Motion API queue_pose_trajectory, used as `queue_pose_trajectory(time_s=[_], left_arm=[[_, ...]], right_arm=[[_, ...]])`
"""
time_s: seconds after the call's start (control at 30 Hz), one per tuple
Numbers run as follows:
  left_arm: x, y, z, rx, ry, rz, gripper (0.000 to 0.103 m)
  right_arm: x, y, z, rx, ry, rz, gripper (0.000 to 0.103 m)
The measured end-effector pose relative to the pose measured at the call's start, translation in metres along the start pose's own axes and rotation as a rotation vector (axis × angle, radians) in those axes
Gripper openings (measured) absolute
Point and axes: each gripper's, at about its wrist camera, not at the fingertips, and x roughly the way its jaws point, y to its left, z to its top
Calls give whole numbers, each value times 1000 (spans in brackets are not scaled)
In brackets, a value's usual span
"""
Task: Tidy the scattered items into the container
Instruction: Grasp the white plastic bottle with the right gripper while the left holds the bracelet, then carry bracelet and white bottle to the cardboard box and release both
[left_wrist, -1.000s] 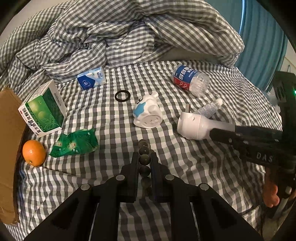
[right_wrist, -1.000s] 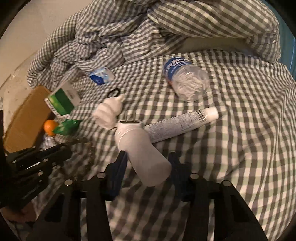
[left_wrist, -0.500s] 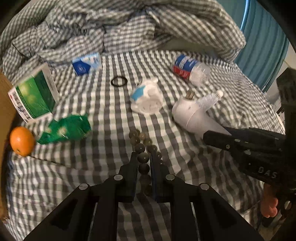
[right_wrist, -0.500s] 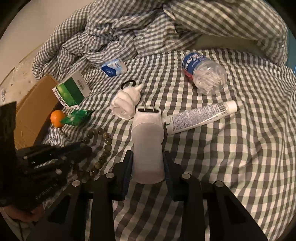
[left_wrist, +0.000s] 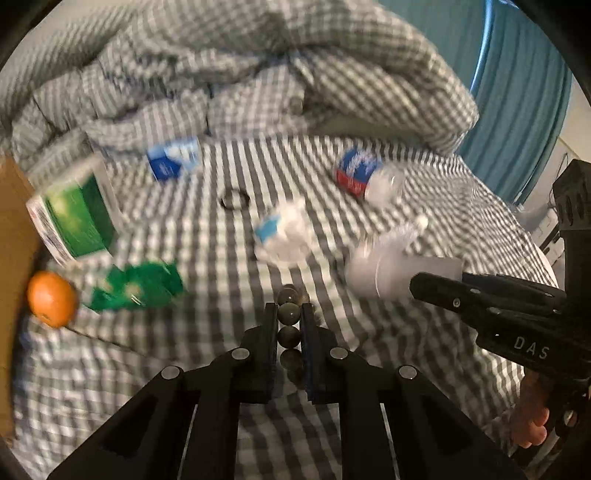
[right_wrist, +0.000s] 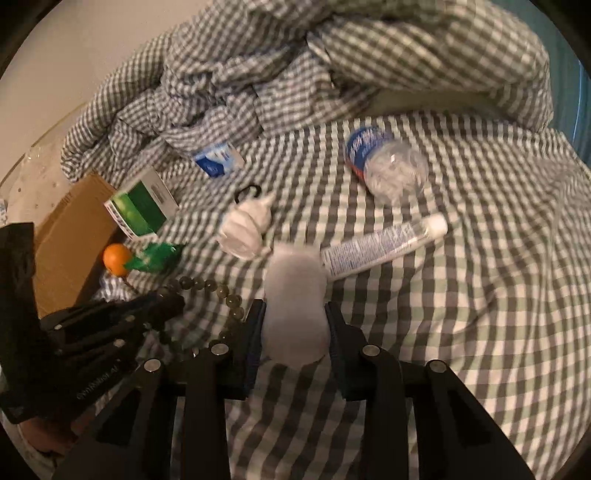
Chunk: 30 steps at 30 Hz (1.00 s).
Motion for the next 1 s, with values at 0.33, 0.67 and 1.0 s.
queue_pose_trajectory(time_s=[0.33, 0.67, 1.0], left_arm=[[-100, 40, 21, -17, -139, 145, 11], [-199, 132, 5, -118, -208, 289, 11], [-272, 213, 17, -181, -275, 411, 11]], right_arm=[[-40, 62, 7, -62, -68, 18, 32], [-78, 167, 16, -178, -156, 85, 32], [-76, 256, 31, -264, -164, 176, 32]])
